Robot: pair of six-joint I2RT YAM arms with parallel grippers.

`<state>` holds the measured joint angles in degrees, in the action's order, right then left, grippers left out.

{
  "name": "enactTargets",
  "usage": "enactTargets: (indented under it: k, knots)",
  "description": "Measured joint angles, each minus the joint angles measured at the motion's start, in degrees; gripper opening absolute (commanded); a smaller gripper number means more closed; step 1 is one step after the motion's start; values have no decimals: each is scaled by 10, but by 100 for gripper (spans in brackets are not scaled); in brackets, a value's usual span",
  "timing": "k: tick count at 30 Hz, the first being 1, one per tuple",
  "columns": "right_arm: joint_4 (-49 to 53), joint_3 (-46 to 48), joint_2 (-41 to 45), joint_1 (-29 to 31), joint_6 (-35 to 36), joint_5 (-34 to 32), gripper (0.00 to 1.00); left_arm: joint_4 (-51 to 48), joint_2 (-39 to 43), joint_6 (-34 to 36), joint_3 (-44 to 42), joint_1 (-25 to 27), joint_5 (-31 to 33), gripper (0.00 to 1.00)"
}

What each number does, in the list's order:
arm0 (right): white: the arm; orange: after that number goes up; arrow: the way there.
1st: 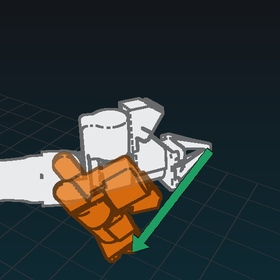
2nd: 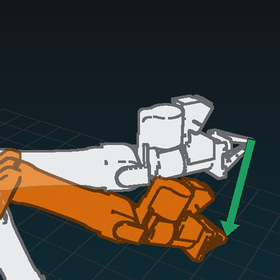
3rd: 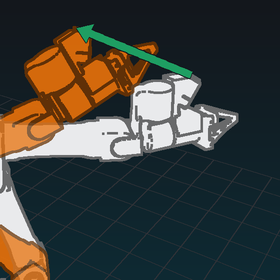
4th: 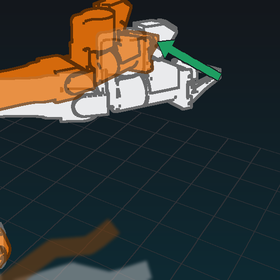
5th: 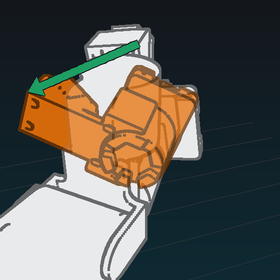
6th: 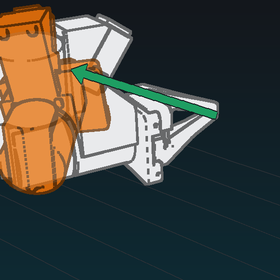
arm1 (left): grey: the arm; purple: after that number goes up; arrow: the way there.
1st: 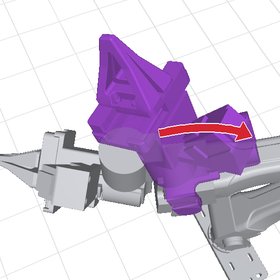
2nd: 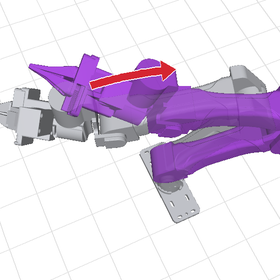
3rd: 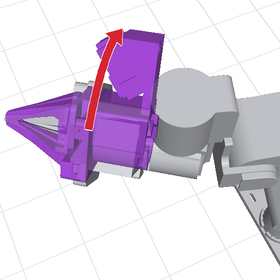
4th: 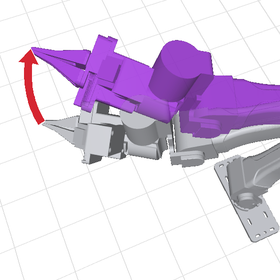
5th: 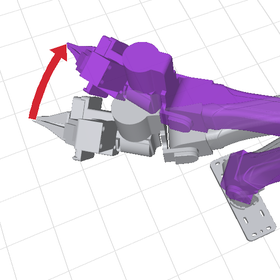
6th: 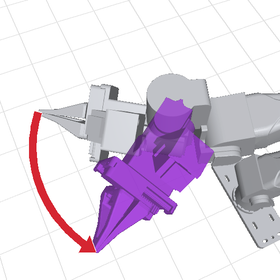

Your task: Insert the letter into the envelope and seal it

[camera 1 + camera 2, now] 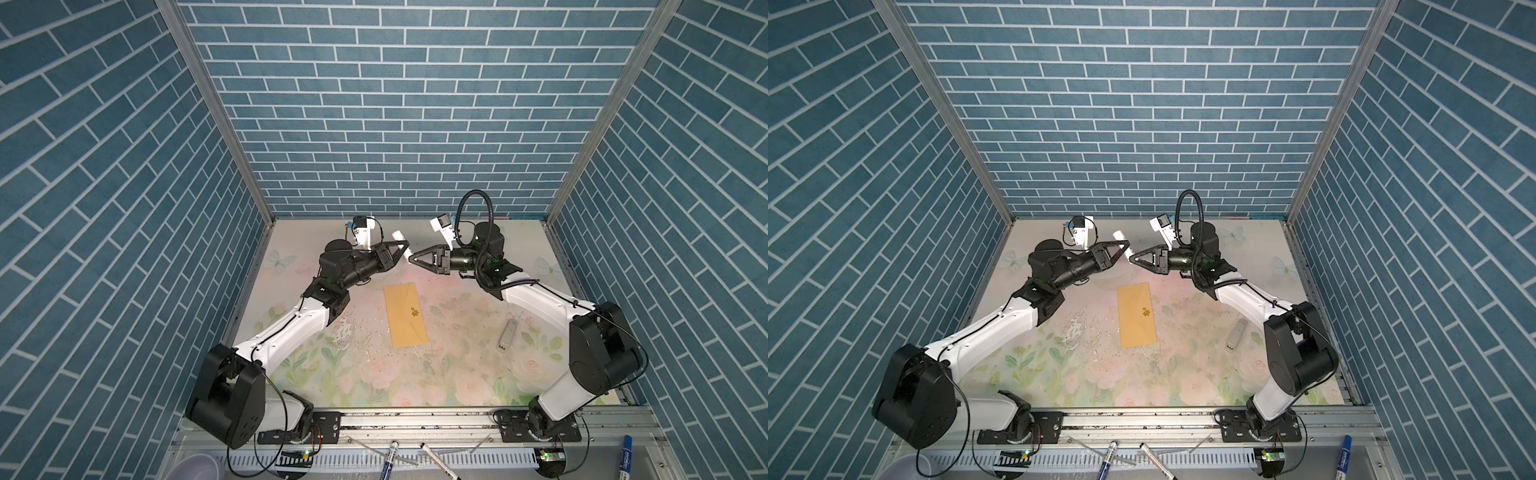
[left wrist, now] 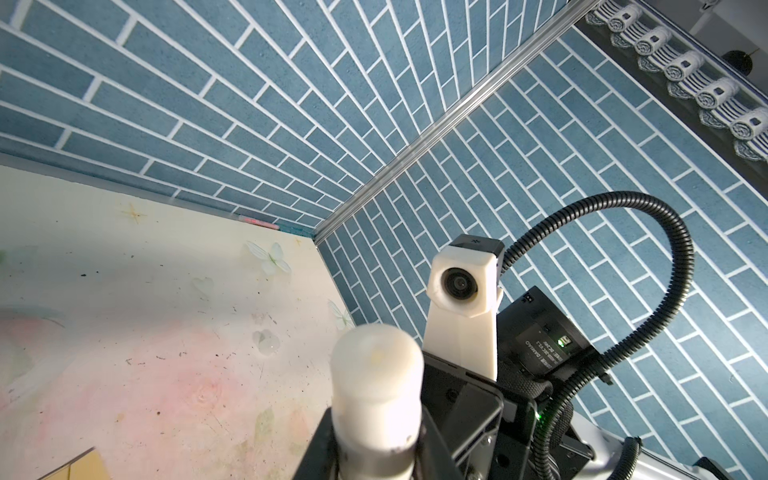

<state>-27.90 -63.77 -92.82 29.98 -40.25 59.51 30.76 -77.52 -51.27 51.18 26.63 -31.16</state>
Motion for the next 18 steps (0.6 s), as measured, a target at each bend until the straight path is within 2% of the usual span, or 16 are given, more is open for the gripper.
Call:
enactTargets:
  k: [2,5,10,14,18]
  knots:
    - [0,0,0,0,0,-3,0,0,0,0,0,0,1,0]
    - [6,0,2,2,5,-13,0,-1,0,0,0,0,4,0]
    - [93,-2,32,18,74,-88,0,-12,-2,2,0,-1,8,0]
    - [211,-28,64,58,161,-220,0,-21,-3,6,0,-1,12,0]
    - [310,-76,69,116,239,-388,0,-27,-3,10,0,-4,25,0]
